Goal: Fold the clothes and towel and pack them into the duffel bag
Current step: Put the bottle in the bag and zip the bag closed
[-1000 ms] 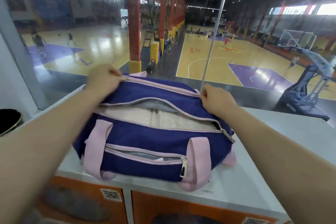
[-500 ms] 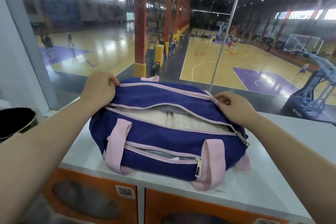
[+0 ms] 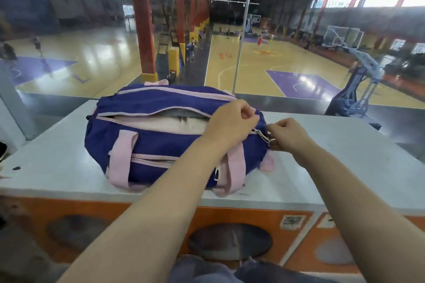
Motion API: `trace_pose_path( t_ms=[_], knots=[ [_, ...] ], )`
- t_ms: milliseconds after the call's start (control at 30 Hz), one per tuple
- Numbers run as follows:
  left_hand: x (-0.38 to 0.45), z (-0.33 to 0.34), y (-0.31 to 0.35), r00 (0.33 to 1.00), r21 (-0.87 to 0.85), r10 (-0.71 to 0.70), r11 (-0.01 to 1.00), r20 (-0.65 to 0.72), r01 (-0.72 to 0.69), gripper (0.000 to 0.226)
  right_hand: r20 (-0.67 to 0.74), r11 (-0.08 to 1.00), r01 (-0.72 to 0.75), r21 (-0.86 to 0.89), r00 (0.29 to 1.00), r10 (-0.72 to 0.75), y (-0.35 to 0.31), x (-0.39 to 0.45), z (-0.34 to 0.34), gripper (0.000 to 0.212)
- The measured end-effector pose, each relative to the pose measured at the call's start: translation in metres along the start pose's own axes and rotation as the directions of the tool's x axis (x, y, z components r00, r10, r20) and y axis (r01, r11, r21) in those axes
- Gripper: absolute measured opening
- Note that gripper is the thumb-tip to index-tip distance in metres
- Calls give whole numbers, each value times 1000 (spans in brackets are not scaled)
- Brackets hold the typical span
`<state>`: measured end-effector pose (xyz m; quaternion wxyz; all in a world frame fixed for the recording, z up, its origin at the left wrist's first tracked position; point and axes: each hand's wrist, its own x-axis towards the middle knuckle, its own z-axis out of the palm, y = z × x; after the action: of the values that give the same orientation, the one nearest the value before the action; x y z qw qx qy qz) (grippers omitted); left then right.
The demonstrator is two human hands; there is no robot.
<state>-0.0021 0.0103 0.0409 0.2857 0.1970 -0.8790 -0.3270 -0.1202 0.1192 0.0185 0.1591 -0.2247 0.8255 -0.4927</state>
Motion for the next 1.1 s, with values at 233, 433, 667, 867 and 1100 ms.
trace_pose_path(
  t_ms=[233,433,667,867,1100],
  knots=[
    [-42,58,-24,981,126,137,985,-140,-120,16,206,941,-216,259,965,165,1,-18,5,24],
    [-48,62,-31,984,8,80,997,-162,-80,24,279,856,-326,402,934,224,7,-17,6,30],
    [-48,60,-31,975,-141,-43,990,-217,12,10,-77,980,81,-181,992,-96,6,-3,19,45],
    [-51,35,-30,932,-410,-199,910,-303,61,20,163,771,464,-436,883,-440,-2,6,30,62],
    [-47,28,-35,948,-203,-165,973,-272,111,48,46,649,332,-685,908,-415,-22,-2,35,30]
  ],
)
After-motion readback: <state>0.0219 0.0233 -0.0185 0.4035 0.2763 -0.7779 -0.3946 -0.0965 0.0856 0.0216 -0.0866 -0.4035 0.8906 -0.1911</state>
